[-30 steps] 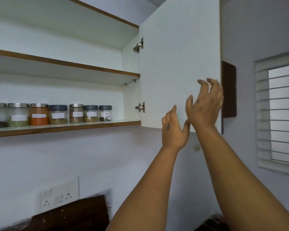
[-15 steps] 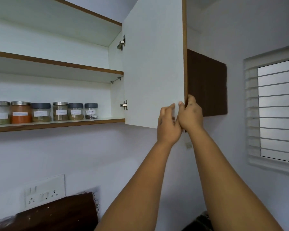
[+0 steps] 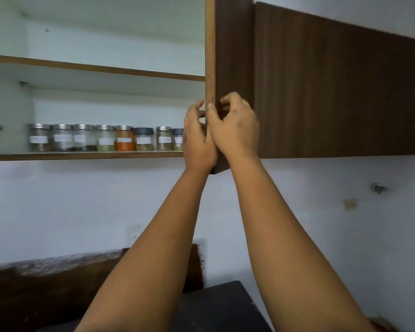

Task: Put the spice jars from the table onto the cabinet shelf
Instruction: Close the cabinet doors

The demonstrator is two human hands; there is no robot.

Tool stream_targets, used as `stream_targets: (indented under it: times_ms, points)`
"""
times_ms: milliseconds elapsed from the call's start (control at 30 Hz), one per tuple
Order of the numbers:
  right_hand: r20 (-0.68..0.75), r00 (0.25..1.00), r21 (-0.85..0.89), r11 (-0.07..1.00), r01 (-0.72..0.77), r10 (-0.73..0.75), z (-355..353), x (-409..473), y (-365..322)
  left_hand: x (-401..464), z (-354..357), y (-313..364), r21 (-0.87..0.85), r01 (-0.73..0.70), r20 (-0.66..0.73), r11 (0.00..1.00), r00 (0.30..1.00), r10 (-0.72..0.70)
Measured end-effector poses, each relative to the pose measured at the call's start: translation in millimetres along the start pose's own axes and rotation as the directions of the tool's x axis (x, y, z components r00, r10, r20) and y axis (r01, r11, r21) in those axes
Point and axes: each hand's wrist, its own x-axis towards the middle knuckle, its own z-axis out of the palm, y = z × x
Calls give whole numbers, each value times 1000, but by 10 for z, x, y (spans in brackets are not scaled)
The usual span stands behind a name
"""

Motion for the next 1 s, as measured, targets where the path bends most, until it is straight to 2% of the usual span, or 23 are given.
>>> stream_targets:
  times_ms: [133,200,267,400,500,667,800,900,1000]
  points:
    - [28,990,95,986,138,-141,719,58,-196,206,-498,-323,209,-80,-82,975,992,98]
    - [71,978,104,977,189,-197,1051,91,-225,295,-710,-500,284,-56,-103,957,991,88]
    - [148,964,90,973,211,-222,1369,123,-230,390,-894,-712,321,8,-112,947,993,30]
    - [284,938,55,980,190,-198,1931,217,-180,593,-1139,-1161,268,157,-56,951,988,-147]
    - [396,905,0,986,169,-155,2280,219,-12,772,-1261,-1507,223,310,51,924,943,-329]
    - [475,876,-68,988,137,-89,2808,186,243,1112,-1422,-1976,235,408,158,882,879,-449]
    - [517,856,-93,992,88,-28,3107,172,275,1216,-1413,-2247,255,400,199,881,870,-452]
    - [523,852,-137,988,72,10,3234,148,312,1244,-1408,-2380,287,376,168,881,886,-433]
    - [511,860,-137,986,95,-12,3273,155,367,1180,-1403,-2408,421,241,214,875,911,-354]
